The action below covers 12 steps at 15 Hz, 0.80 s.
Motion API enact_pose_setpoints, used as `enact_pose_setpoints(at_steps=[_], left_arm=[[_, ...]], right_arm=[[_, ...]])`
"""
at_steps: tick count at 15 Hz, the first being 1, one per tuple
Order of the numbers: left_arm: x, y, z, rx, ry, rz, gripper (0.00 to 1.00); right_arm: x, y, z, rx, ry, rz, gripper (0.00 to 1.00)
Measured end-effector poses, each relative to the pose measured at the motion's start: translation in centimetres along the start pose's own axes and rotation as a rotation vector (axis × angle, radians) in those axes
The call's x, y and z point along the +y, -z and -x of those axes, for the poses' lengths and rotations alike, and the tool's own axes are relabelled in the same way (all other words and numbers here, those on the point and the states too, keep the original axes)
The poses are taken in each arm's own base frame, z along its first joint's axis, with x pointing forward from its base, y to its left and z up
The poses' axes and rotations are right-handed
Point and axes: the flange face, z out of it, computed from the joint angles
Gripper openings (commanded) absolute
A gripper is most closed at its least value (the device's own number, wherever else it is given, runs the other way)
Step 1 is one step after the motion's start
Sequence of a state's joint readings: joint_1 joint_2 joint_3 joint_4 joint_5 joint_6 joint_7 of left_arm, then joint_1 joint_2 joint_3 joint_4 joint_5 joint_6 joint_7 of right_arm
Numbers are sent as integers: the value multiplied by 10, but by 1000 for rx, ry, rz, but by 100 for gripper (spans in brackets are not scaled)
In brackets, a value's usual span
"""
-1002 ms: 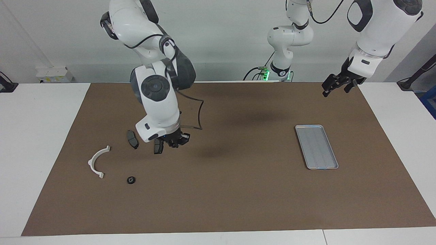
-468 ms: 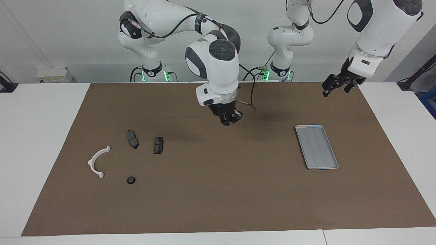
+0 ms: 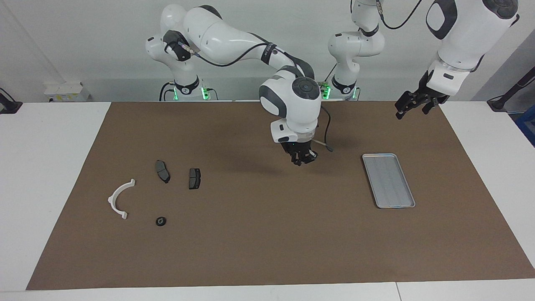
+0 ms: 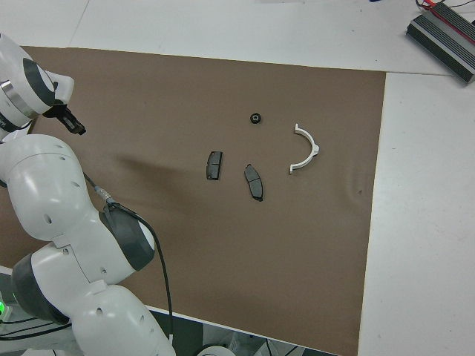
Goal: Pick bearing gear from pile to tray
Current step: 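Carry the black ring with the right gripper to mid-table and release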
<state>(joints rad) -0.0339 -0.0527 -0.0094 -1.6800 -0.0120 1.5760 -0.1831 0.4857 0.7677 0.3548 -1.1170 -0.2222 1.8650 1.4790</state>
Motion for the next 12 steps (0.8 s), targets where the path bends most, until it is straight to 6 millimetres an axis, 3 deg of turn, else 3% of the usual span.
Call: enact_pose_setpoints(at_steps=[3, 9, 12], left_arm=[[0, 0, 0, 0, 0, 0, 100], [0, 0, 0, 0, 0, 0, 100], [0, 0, 0, 0, 0, 0, 100]], right_arm=[[-11, -32, 6, 5, -2, -43, 0], [-14, -82, 14, 30, -1, -46, 0], [-15, -86, 19, 48, -3, -42, 0]])
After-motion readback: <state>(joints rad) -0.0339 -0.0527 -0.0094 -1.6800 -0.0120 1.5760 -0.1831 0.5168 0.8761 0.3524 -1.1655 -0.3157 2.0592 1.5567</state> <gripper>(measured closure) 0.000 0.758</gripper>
